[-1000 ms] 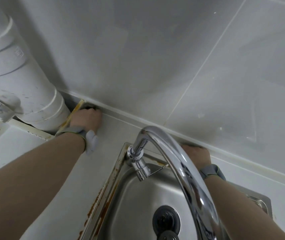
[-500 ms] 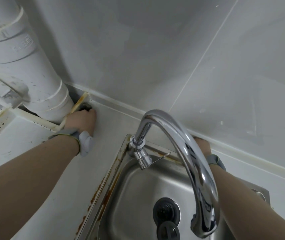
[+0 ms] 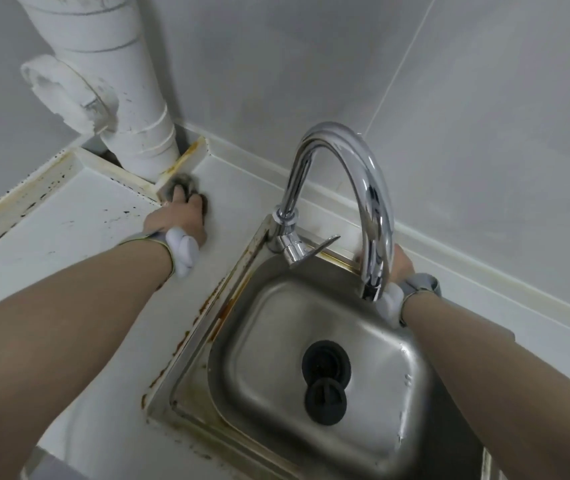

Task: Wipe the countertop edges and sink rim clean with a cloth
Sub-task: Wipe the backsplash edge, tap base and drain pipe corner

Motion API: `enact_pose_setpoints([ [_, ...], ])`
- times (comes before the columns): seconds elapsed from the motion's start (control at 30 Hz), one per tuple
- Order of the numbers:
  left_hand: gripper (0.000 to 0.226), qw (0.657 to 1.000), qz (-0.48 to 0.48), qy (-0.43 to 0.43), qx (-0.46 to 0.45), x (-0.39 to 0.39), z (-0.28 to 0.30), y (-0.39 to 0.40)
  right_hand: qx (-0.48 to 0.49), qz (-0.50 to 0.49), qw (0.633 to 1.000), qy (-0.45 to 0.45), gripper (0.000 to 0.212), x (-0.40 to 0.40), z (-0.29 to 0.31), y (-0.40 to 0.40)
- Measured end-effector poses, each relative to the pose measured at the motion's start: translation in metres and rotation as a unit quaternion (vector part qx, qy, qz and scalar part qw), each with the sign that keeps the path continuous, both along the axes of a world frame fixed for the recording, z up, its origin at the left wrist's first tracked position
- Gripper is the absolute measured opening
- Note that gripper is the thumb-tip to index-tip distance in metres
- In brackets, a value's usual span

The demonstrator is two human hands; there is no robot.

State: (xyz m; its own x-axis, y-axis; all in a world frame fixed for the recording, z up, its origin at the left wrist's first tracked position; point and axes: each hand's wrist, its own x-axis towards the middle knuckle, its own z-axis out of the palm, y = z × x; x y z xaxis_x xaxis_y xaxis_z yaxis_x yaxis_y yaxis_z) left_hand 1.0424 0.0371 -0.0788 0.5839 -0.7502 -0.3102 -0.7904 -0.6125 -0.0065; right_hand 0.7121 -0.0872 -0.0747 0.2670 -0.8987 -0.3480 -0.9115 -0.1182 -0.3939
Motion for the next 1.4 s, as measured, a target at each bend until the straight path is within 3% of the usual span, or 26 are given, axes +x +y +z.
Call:
enact_pose_setpoints([
  [0.13,0.04,0.999,0.004,0.006,-0.04,-0.023,0.019,0.032,-0.164,0.09,0.978,0.09,0.022,-0.008,0.018,0.039],
  [0.2,0.034,0.999,0.015,0.001,-0.039,-0.033,0.031,0.05,-0.213,0.172,0.958,0.083,0.021,-0.009,0.022,0.068],
  [0.3,0.031,0.999,0.035,0.009,-0.027,-0.041,0.046,0.075,-0.219,0.299,0.926,0.062,0.02,0.002,0.025,0.101],
  [0.5,0.014,0.998,0.064,0.016,-0.02,-0.025,0.062,0.124,-0.175,0.368,0.913,0.005,0.017,0.078,0.037,0.138],
  [0.6,0.016,0.996,0.093,0.016,-0.008,-0.006,0.065,0.144,-0.155,0.369,0.916,-0.012,0.017,0.129,0.041,0.15],
  [0.8,0.017,0.99,0.128,0.05,0.045,0.036,0.058,0.167,-0.088,0.245,0.965,-0.021,0.024,0.228,0.023,0.148],
  [1.03,0.041,0.969,0.038,0.238,0.059,0.084,0.039,0.168,-0.059,0.189,0.98,0.016,0.04,0.294,0.0,0.108],
  [1.17,0.047,0.954,0.002,0.29,0.081,0.093,0.026,0.144,-0.057,0.202,0.976,0.055,0.062,0.311,-0.023,0.094],
  [1.3,0.053,0.934,-0.012,0.312,0.173,0.096,0.001,0.124,-0.05,0.22,0.965,0.134,0.045,0.319,-0.039,0.093],
  [1.4,0.052,0.914,0.023,0.357,0.193,0.1,-0.014,0.121,-0.05,0.266,0.943,0.195,0.049,0.313,-0.056,0.098],
])
